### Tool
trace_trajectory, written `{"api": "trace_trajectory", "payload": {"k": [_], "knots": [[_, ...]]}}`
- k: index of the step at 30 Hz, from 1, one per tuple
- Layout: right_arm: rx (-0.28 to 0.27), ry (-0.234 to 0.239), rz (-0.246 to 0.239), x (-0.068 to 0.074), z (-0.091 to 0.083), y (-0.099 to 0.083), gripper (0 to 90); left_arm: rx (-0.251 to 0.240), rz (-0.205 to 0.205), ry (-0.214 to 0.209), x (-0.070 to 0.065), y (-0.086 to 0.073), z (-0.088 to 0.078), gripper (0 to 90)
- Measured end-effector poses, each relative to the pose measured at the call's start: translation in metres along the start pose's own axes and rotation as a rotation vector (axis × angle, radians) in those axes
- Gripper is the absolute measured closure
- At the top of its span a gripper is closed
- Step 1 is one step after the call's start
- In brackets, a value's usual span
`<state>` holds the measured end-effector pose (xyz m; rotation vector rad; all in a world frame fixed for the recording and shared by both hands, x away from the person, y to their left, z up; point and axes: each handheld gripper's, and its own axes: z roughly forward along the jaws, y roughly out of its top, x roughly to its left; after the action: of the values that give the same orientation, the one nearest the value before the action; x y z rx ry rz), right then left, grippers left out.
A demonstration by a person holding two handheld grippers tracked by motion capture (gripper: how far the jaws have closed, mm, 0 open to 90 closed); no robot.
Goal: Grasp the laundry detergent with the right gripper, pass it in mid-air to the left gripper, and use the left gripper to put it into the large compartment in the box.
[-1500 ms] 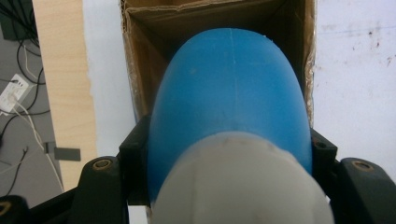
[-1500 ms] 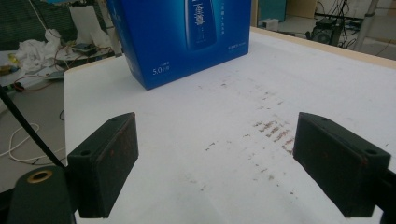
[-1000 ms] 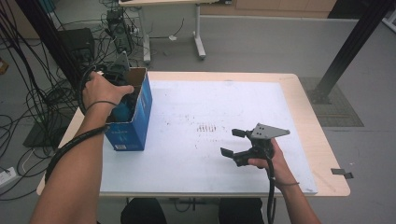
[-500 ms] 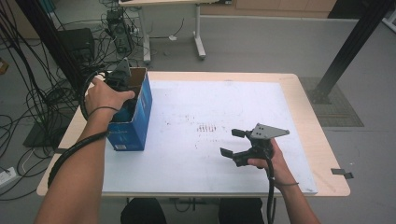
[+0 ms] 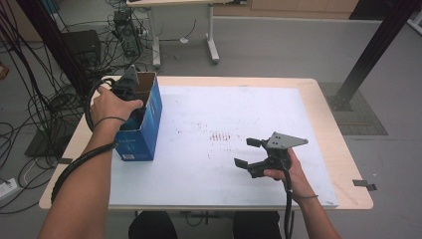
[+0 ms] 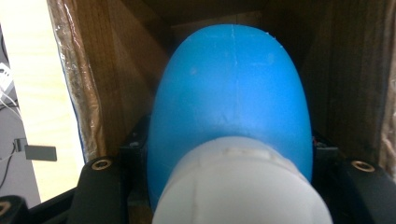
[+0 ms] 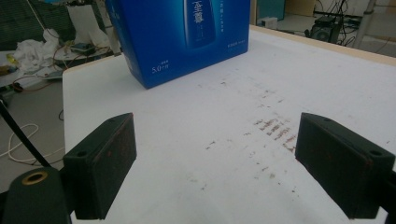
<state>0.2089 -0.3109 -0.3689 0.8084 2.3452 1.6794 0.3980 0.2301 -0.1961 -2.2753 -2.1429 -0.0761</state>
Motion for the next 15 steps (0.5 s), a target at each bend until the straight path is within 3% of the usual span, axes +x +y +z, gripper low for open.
{"api": "trace_trajectory", "payload": {"k": [15], "knots": [[-0.002, 0.0, 0.008, -0.0006, -0.0006, -0.0037, 12.6, 0.012, -0.002, -0.003, 0.0018, 0.0027, 0.0015, 37.9]]}}
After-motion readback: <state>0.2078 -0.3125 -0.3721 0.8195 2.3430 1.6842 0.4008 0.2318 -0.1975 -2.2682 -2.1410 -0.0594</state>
